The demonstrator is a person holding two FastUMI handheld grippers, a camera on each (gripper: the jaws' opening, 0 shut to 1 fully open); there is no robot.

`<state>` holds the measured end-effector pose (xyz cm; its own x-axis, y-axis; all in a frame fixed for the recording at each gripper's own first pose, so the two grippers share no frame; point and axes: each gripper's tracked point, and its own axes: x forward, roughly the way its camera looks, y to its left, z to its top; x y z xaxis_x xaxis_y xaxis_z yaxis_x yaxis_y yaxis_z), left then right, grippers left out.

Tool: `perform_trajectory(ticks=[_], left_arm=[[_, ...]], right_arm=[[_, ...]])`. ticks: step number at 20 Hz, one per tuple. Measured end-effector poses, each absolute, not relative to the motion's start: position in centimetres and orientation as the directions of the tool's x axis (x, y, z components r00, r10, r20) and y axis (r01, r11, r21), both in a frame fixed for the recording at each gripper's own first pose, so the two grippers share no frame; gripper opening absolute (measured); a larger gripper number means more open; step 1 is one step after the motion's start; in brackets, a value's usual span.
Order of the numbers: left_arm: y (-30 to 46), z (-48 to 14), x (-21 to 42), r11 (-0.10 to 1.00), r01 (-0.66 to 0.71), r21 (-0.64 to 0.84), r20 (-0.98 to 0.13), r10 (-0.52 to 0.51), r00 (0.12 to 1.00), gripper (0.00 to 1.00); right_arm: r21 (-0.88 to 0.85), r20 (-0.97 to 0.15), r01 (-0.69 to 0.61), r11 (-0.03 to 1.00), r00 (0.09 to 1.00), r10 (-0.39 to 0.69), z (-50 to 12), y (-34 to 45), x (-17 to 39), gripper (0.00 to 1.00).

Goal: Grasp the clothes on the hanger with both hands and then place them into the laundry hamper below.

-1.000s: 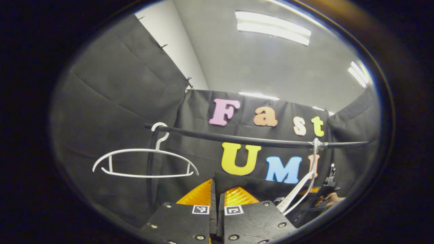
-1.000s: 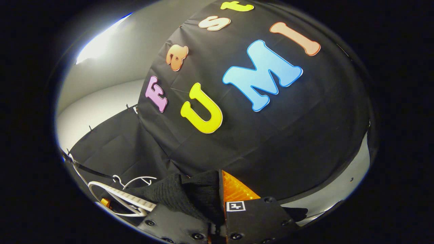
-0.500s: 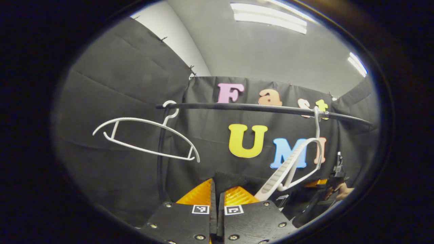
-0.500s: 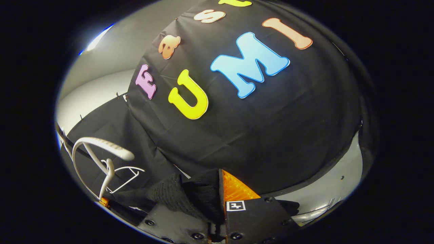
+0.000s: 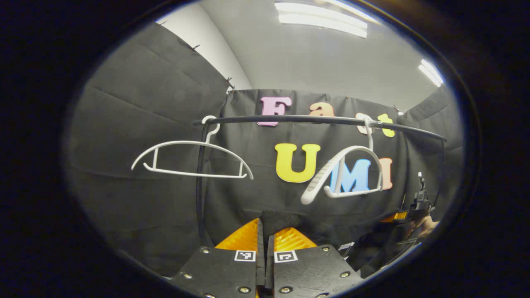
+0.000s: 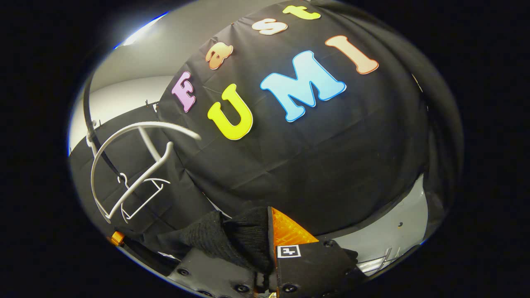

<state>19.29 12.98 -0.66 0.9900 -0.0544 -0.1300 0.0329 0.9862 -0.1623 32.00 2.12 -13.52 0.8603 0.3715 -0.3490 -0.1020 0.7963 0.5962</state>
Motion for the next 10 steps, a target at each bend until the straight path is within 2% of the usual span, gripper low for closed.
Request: perform_trajectory(ticks=[10], left_arm=[[7.1, -1.3, 15.3, 0.953, 0.203, -0.225, -0.126, -0.235, 0.964, 0.01]], right_arm=[[0.558, -0.349, -0.145, 0.817, 0.853, 0.389, -11.7, 6.0, 22.7, 0.07]])
